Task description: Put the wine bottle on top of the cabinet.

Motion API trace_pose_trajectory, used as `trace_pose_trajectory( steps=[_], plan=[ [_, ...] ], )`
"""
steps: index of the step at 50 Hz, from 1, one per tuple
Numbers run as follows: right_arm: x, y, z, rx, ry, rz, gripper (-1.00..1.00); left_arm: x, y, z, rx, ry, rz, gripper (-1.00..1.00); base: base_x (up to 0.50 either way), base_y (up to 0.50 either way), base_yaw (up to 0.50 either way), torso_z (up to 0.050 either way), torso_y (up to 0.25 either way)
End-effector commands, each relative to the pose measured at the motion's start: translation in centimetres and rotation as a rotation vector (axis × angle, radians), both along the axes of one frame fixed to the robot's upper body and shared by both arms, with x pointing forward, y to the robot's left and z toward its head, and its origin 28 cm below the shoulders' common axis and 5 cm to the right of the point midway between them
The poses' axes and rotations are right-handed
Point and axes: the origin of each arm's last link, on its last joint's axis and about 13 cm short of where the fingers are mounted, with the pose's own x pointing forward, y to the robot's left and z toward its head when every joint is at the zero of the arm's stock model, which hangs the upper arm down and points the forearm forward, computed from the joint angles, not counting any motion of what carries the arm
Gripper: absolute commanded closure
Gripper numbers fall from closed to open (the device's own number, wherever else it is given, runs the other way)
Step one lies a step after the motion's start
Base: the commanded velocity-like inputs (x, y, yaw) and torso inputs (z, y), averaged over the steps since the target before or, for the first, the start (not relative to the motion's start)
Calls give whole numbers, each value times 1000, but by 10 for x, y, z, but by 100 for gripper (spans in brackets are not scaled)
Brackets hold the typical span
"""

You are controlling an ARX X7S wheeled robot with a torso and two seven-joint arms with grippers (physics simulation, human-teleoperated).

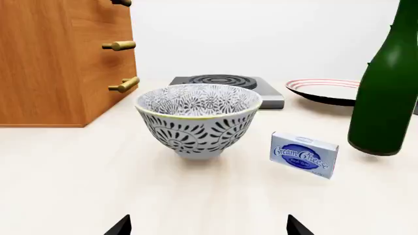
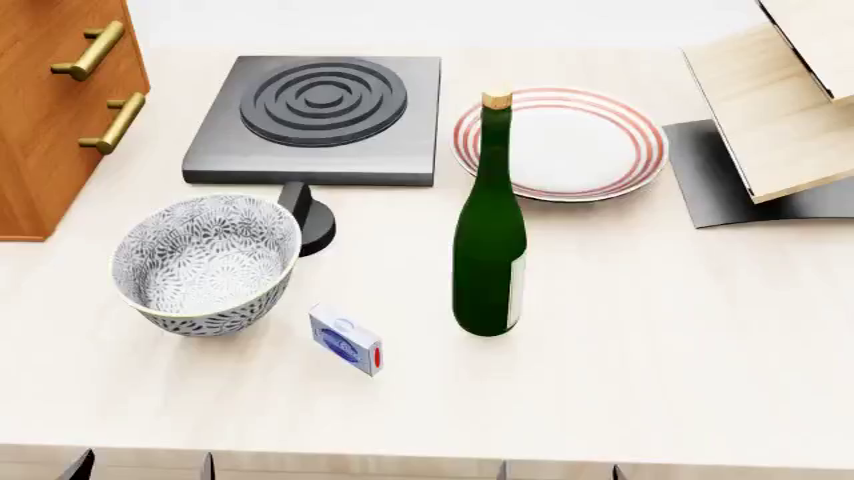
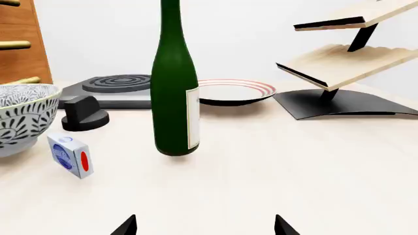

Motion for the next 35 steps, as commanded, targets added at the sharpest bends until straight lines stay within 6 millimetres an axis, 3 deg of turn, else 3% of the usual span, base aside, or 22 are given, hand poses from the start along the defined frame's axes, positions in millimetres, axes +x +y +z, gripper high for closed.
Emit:
trace_pose_trajectory(
  steps=[1, 29, 31, 35],
  plan=[
    [0, 0, 0, 0, 0, 0, -100, 0, 0, 0, 0, 0, 0, -100, 0, 0, 0, 0, 0],
    [1, 1, -2, -11, 18, -6, -100, 2, 2, -2, -21, 31, 26, -100, 0, 0, 0, 0, 0],
    [1, 1, -2, -12, 19, -7, -100, 1, 3, 1, 49, 38, 58, -100, 0, 0, 0, 0, 0],
    [1, 1, -2, -12, 20, -6, -100, 1, 2, 1, -29, 23, 33, -100, 0, 0, 0, 0, 0]
  ],
)
